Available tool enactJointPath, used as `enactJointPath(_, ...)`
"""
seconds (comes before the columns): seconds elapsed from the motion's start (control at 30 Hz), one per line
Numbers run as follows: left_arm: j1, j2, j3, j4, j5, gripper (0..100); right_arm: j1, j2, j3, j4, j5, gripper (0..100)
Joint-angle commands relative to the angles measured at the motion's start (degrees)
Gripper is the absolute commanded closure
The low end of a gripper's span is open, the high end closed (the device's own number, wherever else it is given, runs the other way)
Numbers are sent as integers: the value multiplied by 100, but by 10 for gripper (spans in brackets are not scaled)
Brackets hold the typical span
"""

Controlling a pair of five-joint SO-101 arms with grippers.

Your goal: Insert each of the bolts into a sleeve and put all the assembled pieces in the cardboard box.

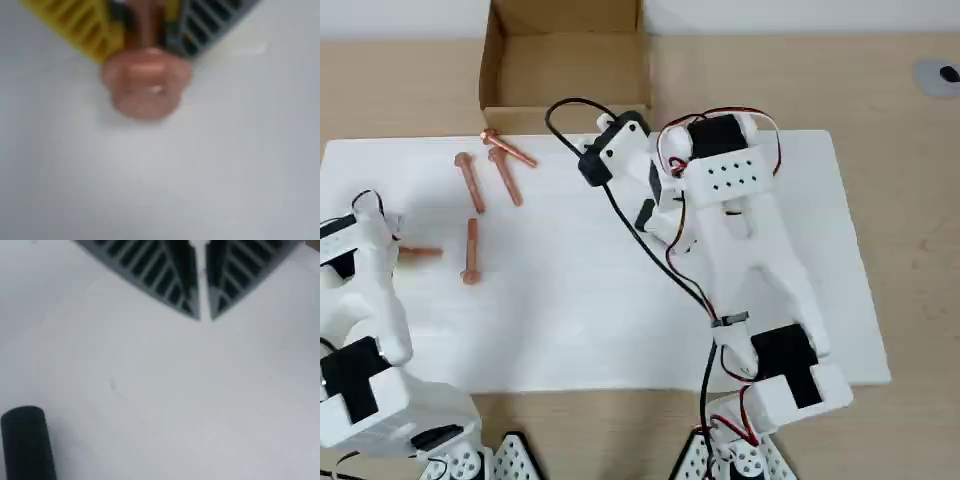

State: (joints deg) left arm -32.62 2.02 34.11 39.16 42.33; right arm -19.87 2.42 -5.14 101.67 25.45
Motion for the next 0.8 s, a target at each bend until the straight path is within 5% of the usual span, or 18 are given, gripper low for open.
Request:
enactJointPath(0.0, 79, 31, -105, 132, -484, 995, -57, -66, -22, 44, 9, 989)
enactJointPath(0.17, 9, 22, -536, 668, -765, 995, -57, -66, -22, 44, 9, 989)
enactJointPath(0.33, 35, -523, -1829, 2303, -2259, 997, -57, -66, -31, 44, -149, 989)
enactJointPath(0.53, 88, -2633, -2919, 3525, -3578, 996, -66, -66, -31, -79, -1301, 989)
enactJointPath(0.77, 1240, -5490, -1081, 3807, -5231, 994, 295, -40, -22, -835, -1398, 989)
